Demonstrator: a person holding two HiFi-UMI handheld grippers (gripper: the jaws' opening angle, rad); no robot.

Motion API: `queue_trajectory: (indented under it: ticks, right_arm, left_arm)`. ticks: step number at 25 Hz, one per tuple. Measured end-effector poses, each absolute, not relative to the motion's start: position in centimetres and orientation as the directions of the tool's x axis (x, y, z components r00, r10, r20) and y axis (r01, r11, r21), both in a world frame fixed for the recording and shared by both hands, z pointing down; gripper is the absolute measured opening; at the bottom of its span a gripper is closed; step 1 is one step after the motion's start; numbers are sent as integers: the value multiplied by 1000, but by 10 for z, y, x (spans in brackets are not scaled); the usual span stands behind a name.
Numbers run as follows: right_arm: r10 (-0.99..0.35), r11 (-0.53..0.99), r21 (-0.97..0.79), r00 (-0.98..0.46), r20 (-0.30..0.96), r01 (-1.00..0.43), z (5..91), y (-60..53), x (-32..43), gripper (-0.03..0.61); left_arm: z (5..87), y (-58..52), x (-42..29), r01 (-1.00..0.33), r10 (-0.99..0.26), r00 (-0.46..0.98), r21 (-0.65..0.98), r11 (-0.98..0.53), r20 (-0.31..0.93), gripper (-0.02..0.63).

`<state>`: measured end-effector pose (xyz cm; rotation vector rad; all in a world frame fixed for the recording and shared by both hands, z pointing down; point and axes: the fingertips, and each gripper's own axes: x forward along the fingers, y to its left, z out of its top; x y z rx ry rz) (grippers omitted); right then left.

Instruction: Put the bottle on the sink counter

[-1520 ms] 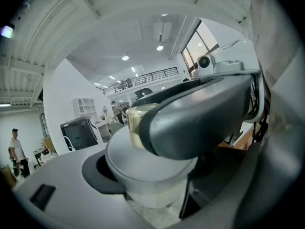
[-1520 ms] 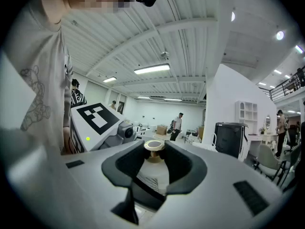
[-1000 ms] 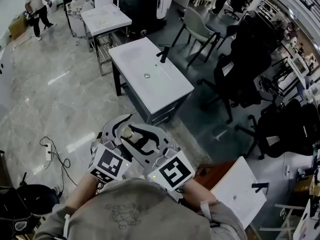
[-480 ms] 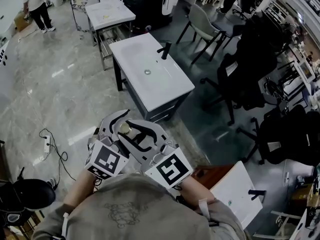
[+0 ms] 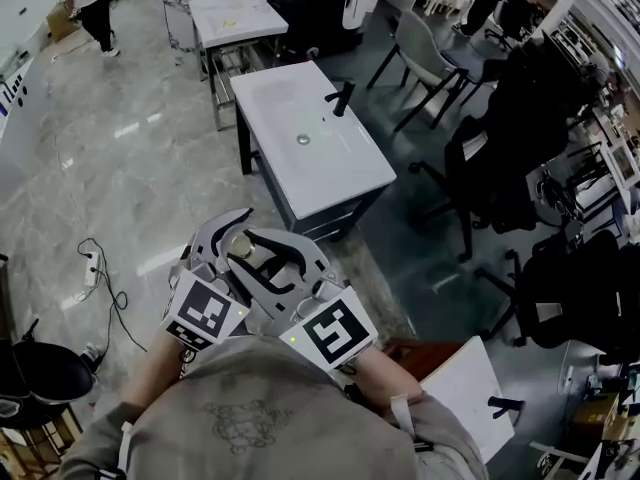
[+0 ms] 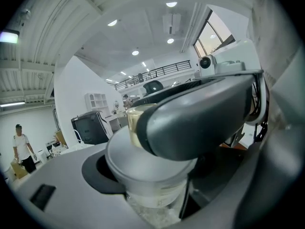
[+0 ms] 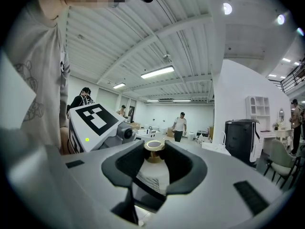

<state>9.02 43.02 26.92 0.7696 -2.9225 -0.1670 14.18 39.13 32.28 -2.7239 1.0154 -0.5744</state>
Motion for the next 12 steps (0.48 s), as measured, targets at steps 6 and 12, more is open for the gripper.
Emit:
queue_trajectory:
  ticks: [6, 12]
  right_arm:
    - [-496, 864, 135, -866, 65, -485, 275, 425, 87, 135]
    - [-516, 853, 136, -853, 76, -503, 288, 403, 77, 136]
  left_arm:
    - [330, 385, 136, -590, -667, 681, -313, -744, 303, 336]
    - [342, 364, 126, -577, -657, 689, -318, -753, 306, 336]
